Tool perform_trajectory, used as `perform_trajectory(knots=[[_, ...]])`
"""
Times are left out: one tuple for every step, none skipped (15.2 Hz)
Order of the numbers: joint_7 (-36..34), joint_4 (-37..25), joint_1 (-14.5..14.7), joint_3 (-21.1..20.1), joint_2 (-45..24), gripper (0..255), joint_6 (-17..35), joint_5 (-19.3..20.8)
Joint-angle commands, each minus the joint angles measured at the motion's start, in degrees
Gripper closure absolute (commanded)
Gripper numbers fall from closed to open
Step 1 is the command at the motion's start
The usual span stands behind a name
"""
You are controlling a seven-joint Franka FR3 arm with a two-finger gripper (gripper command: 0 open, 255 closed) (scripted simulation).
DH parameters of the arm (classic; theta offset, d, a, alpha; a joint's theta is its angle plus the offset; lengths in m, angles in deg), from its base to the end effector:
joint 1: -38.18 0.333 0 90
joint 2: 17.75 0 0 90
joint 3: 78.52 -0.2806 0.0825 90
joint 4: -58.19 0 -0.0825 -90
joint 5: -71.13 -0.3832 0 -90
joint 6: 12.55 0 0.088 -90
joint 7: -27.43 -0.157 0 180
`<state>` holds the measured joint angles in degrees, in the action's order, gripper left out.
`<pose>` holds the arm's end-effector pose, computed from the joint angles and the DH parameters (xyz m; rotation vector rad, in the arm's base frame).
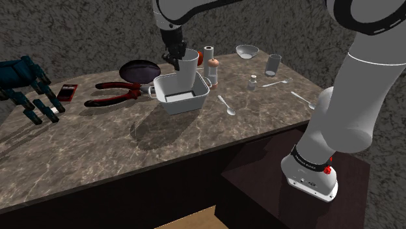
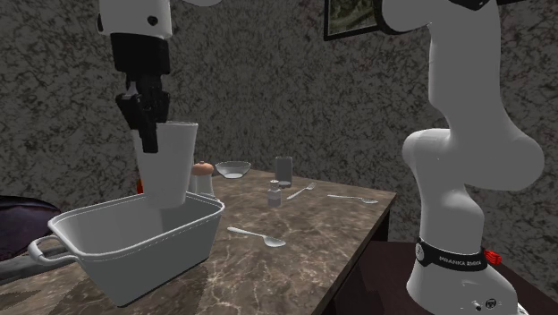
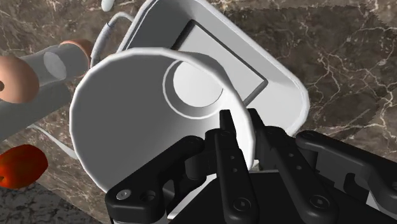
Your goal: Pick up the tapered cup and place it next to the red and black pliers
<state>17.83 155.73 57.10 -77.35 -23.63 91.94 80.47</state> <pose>0.5721 0.1613 0.4414 2.9768 0.2713 0.0839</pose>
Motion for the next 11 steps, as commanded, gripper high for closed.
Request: perform_trajectory(knots=[[-2.5, -1.9, 1.4, -1.1, -1.8, 255, -0.4, 0.1], [-3.6, -3.2, 2.0, -1.5, -3.0, 255, -0.7, 0.2], [-4.7, -4.6, 2.7, -2.0, -4.2, 255, -1.0, 0.3], [-5.7, -6.0, 3.3, -2.4, -5.5, 255, -1.4, 0.4], [-6.8, -7.6, 4.0, -2.9, -6.8, 255, -1.8, 0.5], [-7.8, -9.2, 4.7, -3.3, -8.2, 255, -2.2, 0.6], [-8.8, -11.0, 5.4, -3.6, -9.7, 255, -2.7, 0.8], [-9.8, -12.9, 6.1, -4.0, -11.2, 255, -3.3, 0.9], [-10.8, -14.9, 6.8, -4.3, -12.8, 255, -3.9, 1.1], [-11.7, -17.0, 7.6, -4.6, -14.4, 255, -4.5, 1.2], [-12.6, -19.3, 8.3, -4.9, -16.2, 255, -5.2, 1.4]])
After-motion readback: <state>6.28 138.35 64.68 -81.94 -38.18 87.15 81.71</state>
